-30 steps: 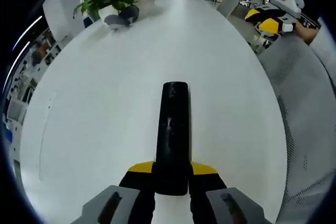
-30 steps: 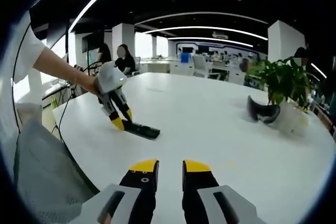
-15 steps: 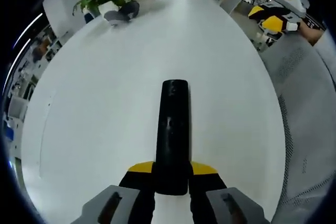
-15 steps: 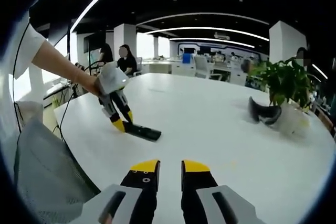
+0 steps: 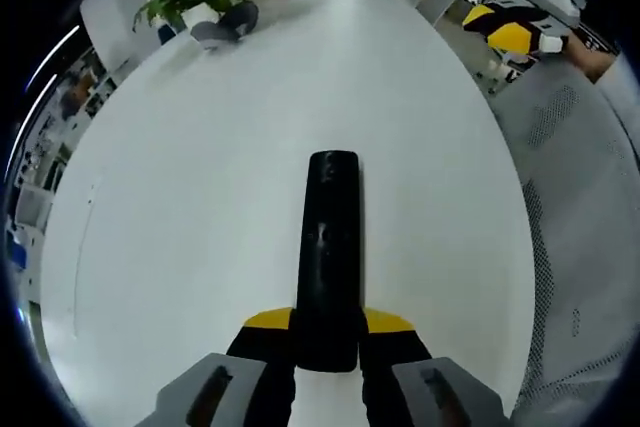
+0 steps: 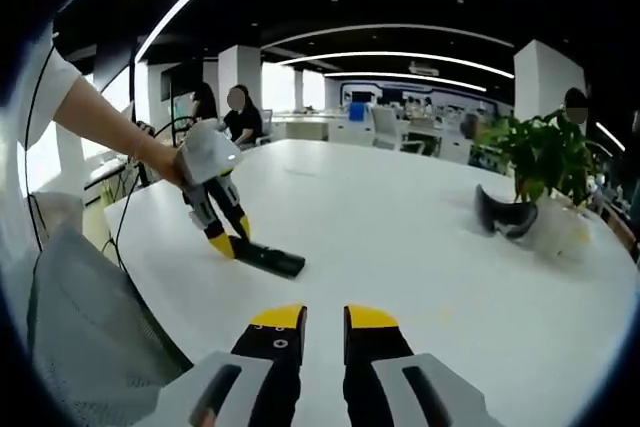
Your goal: Press the specified remote control buttons in sequence, fully releasing each button before pressing the next.
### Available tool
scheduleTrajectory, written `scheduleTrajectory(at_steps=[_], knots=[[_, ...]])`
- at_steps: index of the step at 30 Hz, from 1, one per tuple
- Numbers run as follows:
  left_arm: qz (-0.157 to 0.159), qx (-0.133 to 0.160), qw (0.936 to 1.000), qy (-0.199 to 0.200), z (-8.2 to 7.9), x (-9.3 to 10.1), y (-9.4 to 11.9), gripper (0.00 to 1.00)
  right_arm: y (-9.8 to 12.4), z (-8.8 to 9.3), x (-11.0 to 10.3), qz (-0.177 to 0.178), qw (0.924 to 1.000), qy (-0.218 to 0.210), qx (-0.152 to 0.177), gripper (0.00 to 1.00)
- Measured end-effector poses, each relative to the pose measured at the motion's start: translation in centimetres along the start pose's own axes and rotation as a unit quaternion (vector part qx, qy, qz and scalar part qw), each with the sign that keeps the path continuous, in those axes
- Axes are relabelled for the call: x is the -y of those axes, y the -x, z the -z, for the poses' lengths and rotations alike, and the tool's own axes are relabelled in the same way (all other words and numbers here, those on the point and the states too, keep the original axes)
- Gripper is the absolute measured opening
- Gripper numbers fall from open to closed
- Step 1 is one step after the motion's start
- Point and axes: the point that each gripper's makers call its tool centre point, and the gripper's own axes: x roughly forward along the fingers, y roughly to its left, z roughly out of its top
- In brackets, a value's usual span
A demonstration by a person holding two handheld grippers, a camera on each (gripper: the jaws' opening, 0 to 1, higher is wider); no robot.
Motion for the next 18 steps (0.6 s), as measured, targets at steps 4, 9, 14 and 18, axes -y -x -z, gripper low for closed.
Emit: scheduleTrajectory(at_steps=[4,9,14,18], knots=[[-0.004,0.004,1.0000,0.007,0.0,0.4,-0.1,0.22,0.0,0.1,0.0,-0.001,1.0000,0.000,-0.002,0.11],[0.004,0.003,0.9999,-0.009,-0.2,1.4,-0.1,0.22,-0.1,0.1,0.0,-0.004,1.0000,-0.001,-0.001,0.10],[0.007,0.001,0.9999,-0.013,-0.3,2.0,-0.1,0.22,-0.1,0.2,0.1,-0.004,1.0000,-0.002,0.001,0.09],[0.010,0.001,0.9997,-0.022,-0.5,2.5,-0.1,0.23,-0.2,0.4,0.0,-0.009,1.0000,0.000,-0.002,0.09]])
